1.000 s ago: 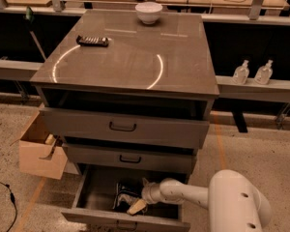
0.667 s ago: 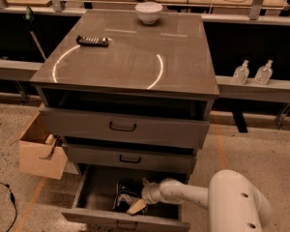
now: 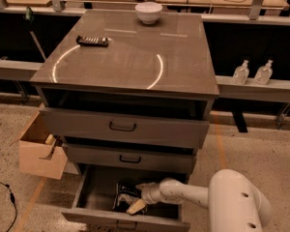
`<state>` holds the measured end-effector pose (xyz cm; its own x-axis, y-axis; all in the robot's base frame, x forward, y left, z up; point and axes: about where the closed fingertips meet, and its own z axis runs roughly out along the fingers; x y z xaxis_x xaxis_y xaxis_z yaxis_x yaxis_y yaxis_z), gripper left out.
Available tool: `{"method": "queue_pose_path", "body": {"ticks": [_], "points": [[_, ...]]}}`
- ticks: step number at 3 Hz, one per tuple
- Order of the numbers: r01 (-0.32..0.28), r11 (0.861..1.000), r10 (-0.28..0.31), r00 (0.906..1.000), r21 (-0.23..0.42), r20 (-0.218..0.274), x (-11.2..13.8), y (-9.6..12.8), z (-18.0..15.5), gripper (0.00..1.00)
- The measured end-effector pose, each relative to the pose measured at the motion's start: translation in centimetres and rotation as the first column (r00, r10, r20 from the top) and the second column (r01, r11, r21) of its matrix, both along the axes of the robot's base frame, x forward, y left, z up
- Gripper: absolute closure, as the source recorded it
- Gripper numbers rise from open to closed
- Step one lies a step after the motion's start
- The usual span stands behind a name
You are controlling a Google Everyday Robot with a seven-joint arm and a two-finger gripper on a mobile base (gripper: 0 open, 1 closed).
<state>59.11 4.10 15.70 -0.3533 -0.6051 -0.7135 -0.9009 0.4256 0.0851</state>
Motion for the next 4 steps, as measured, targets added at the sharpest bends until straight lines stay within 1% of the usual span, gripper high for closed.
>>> {"method": "queue_pose_path", "body": {"ticks": [1,2,3,4], "points": [[0.0,1.0,0.0,1.0,0.0,0.0,0.0,0.01,0.31,0.42],[-0.002,1.0,0.002,1.0,0.001,-0.002,-0.12,0.17,0.23,0.18],[-0.005,1.0,0.005,1.0,0.002,-0.004,-0.25,0.35,0.14,0.0],[0.033,0.999,-0.033,0.9991,0.0,0.027,-0.15,0.19,0.26,0.0]]}}
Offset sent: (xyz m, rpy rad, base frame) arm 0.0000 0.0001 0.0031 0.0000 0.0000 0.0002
